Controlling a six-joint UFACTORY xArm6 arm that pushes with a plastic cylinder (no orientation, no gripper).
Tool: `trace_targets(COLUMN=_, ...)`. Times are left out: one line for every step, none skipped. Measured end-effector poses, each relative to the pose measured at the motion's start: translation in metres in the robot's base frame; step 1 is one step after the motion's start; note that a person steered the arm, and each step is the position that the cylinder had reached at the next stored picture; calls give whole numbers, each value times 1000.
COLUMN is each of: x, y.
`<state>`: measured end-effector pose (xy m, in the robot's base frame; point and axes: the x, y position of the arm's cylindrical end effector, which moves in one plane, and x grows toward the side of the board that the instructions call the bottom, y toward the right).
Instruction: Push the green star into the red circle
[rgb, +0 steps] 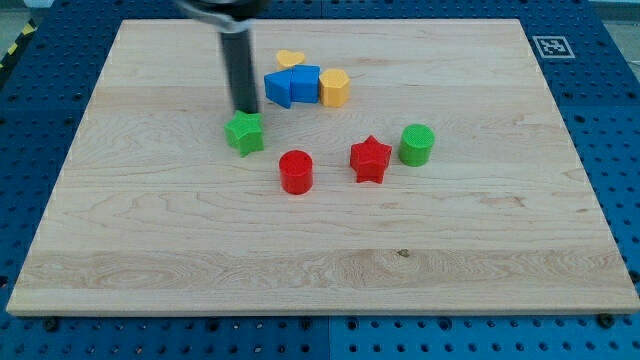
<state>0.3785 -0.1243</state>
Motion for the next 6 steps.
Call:
trace_targets(x=2, y=-42)
trace_targets(x=6, y=-32)
trace_targets(x=11, y=-4)
trace_targets(x=24, y=12)
trace_targets(x=40, y=14)
trace_targets(x=51, y=24)
